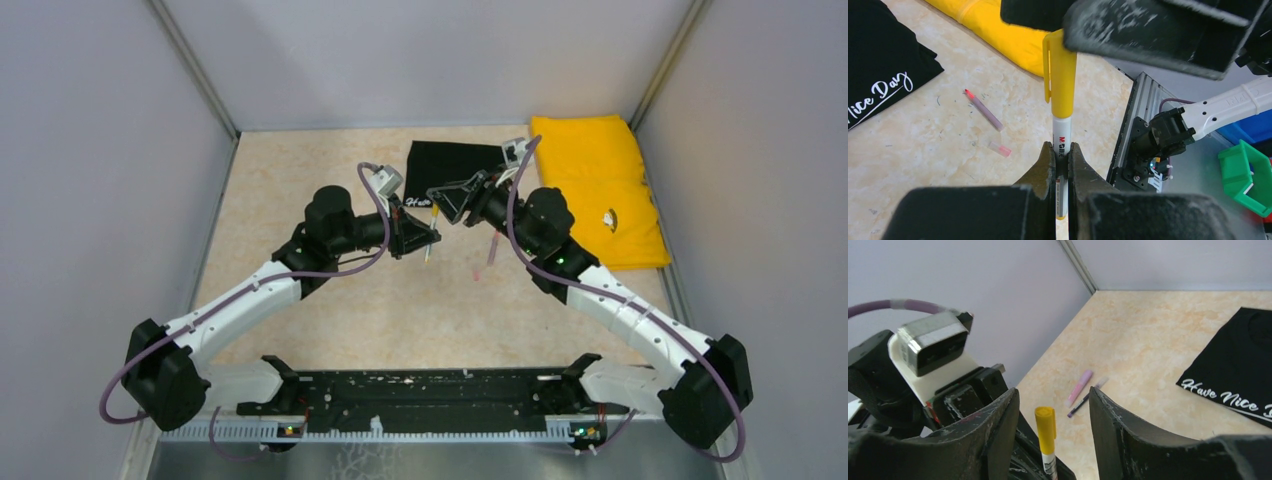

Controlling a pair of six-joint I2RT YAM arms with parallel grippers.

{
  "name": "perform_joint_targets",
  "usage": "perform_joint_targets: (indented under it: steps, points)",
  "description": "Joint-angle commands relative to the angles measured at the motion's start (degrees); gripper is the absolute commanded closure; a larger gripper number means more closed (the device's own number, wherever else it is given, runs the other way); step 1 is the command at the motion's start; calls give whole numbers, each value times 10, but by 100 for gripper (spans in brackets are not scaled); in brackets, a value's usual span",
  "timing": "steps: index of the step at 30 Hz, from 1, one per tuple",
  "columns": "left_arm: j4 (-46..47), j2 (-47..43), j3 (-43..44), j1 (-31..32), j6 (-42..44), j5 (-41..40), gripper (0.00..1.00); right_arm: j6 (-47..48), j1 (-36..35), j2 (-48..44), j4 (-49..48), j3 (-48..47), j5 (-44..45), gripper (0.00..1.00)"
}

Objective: Insert the pens into the pen caps

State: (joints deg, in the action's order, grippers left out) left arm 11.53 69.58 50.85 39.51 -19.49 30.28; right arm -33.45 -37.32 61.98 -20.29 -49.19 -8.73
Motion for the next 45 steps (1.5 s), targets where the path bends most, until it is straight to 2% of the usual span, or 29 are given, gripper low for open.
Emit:
perform_joint_targets:
  steps: [1, 10, 19, 24, 32, 45]
  points:
    - [7, -6, 8, 2, 12, 14, 100, 9, 1, 12, 11, -36, -18, 50]
    - [6, -4, 7, 2, 12, 16, 100, 11, 1, 18, 12, -38, -33, 68]
    - [6, -2, 10, 2, 9, 16, 100, 34, 1, 22, 23, -40, -45, 100]
    - [9, 14, 31, 1, -3, 21, 100, 59, 1, 21, 54, -39, -49, 100]
    - [38, 15, 71, 1, -9, 18, 100, 49, -3, 17, 86, -6, -63, 100]
    - [62, 14, 124, 0, -9, 3, 100, 55, -75, -7, 171, 46, -16, 100]
